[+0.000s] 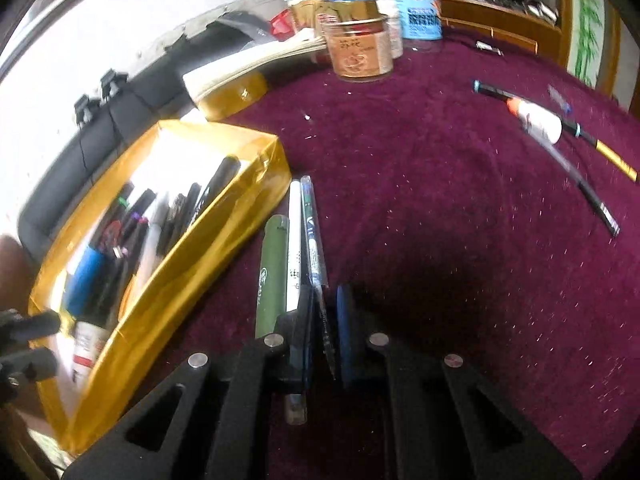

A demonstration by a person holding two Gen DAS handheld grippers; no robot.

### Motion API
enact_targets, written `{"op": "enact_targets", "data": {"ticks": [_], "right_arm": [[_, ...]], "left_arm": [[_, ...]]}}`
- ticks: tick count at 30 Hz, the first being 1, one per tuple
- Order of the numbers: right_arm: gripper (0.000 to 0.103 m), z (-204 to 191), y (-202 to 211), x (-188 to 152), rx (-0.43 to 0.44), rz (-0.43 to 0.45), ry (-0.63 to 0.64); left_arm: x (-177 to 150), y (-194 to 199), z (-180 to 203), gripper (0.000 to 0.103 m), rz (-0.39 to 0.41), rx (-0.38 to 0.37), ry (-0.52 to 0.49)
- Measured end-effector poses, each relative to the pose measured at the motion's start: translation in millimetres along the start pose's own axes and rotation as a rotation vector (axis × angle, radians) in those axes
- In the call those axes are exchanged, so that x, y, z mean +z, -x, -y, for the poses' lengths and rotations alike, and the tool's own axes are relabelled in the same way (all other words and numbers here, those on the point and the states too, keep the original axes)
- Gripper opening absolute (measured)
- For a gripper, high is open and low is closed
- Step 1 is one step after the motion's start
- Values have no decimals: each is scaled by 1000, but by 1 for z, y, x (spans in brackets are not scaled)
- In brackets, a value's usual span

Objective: Organize rigid objects
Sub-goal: 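Grasp a clear pen with the right tool while the left tool returns over the table, then grasp a blue-tipped white marker with the left tool while the right tool holds the clear pen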

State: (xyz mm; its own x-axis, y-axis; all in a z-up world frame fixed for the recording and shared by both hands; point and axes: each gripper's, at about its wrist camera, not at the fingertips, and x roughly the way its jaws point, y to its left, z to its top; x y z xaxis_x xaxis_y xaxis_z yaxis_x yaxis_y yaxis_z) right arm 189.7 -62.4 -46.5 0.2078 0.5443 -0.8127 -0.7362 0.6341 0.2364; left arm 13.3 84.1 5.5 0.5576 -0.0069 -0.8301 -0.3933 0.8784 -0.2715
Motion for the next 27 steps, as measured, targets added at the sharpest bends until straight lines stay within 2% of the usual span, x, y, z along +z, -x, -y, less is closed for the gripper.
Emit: {"op": "enact_targets", "data": {"ticks": [2,4,6,10,13,15,17,18,21,27], "right_arm": [[8,-5,1,-1,-38,6,12],[3,-8,5,-2,-47,13,18],[3,-6,13,-1,-54,13,3],[3,7,17,-5,-80,-35,-43],[3,12,22,-20,-133,-80,-25],[3,20,29,-29,-159,-87,-17],[3,33,35,-31,-223,-81,-32],[3,40,36,-31,-223,-74,-52],[3,53,38,-35,-146,0,-103],[3,53,40,-40,-132,41,-109]], "left_arm": [[-2,0,1,52,-9,-3,-2],[-3,3,3,52,-11,-1,-11],[-4,10,6,52,-9,9,-21],[-7,26,14,52,23,5,-61],[-8,25,16,52,15,-8,-52],[-7,22,20,52,6,-26,-47],[-4,19,28,52,-5,-22,-45],[-3,19,34,52,-2,-36,-52],[-4,15,53,52,-11,-49,-89],[-2,0,89,52,-65,-66,-119]]}}
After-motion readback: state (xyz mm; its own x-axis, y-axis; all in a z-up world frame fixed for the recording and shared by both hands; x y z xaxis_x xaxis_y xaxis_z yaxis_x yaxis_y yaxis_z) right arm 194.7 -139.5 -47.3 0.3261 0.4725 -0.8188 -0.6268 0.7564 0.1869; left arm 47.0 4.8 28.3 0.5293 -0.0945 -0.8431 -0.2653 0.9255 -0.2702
